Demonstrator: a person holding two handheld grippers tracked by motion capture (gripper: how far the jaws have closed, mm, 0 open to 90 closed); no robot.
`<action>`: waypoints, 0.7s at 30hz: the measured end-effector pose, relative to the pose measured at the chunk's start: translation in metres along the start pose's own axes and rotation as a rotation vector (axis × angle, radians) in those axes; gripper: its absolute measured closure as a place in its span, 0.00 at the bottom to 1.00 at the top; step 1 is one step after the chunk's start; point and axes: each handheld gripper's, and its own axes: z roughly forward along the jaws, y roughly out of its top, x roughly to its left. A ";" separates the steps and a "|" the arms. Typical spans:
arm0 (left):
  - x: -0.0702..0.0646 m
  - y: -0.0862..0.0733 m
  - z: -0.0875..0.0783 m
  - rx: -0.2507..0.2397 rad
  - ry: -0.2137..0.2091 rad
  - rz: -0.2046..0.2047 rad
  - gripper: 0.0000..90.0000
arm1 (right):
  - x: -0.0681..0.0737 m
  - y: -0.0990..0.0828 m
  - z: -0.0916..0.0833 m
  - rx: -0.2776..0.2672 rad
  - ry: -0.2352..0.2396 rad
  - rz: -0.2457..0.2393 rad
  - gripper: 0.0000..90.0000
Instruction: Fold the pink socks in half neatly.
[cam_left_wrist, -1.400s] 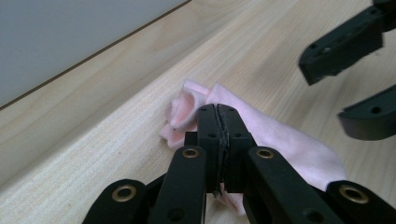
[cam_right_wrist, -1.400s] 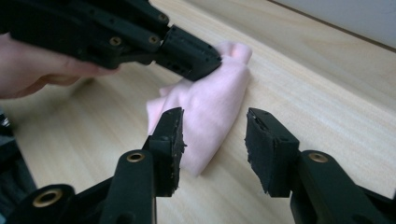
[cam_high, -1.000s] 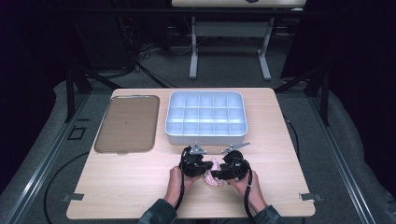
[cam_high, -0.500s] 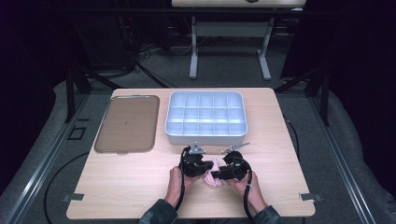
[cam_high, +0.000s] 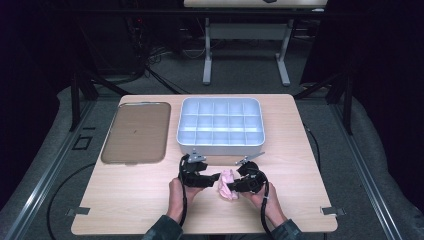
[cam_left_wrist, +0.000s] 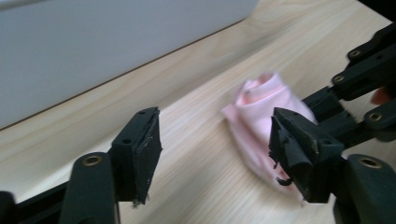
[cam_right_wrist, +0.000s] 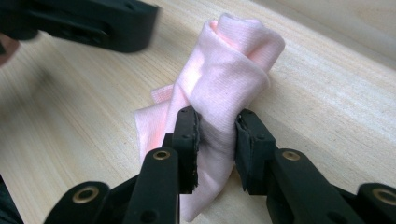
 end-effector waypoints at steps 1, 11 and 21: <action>0.002 -0.002 -0.004 0.001 0.014 -0.003 0.34 | 0.000 0.000 0.000 -0.001 0.000 -0.003 0.81; 0.024 -0.037 -0.032 0.031 0.154 -0.032 0.20 | 0.000 0.000 -0.001 0.002 0.001 -0.009 0.82; 0.033 -0.063 -0.047 0.052 0.252 -0.048 0.16 | 0.000 -0.001 -0.001 -0.004 0.005 -0.013 0.83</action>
